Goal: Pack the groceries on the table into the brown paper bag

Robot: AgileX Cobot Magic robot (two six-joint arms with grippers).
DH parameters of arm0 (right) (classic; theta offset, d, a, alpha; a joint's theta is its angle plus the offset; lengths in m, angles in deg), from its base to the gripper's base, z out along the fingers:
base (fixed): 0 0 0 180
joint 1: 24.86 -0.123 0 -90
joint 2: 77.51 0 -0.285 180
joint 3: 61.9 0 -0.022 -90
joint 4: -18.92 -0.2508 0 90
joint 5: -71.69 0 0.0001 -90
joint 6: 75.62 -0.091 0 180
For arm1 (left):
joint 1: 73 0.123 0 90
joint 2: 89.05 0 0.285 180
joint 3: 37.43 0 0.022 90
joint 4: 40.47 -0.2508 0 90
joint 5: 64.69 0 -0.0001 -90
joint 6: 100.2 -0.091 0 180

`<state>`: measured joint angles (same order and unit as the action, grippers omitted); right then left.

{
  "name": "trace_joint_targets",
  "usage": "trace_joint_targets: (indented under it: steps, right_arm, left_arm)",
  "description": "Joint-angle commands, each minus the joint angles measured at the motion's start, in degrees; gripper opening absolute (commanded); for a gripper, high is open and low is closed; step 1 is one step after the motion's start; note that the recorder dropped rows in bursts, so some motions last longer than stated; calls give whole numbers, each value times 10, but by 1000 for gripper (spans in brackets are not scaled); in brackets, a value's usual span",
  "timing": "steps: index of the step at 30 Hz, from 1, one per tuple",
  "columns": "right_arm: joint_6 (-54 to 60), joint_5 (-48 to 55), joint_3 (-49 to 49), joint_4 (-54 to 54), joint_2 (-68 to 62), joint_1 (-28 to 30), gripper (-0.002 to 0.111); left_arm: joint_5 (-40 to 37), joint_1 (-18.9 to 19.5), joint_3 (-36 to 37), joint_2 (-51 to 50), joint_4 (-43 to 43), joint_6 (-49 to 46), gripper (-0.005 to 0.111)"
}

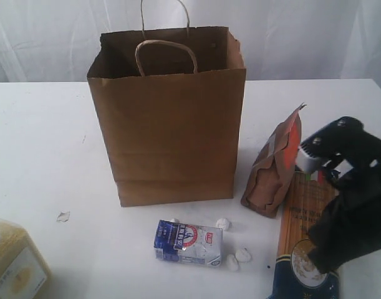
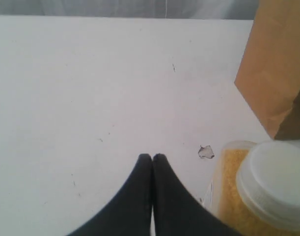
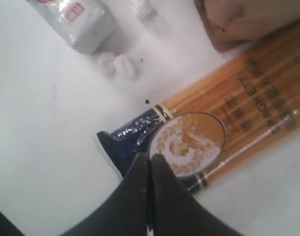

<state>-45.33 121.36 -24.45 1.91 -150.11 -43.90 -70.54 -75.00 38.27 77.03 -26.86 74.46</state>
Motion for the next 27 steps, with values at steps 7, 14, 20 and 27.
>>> trace_joint_targets:
  steps: [7, 14, 20, 27]
  right_arm:
    - [105, -149, -4, -2, -125, -116, 0]
    - [100, -181, -8, -1, -189, -141, 9]
    - [90, -185, -44, -7, -247, -149, 23]
    - [53, -211, -55, -7, -314, -149, 23]
  left_arm:
    - [24, -5, 15, 2, 0, 68, 0]
    - [12, -5, 15, 2, 0, 75, 0]
    - [12, -5, 15, 2, -8, 75, 0]
    - [12, -5, 15, 2, -8, 75, 0]
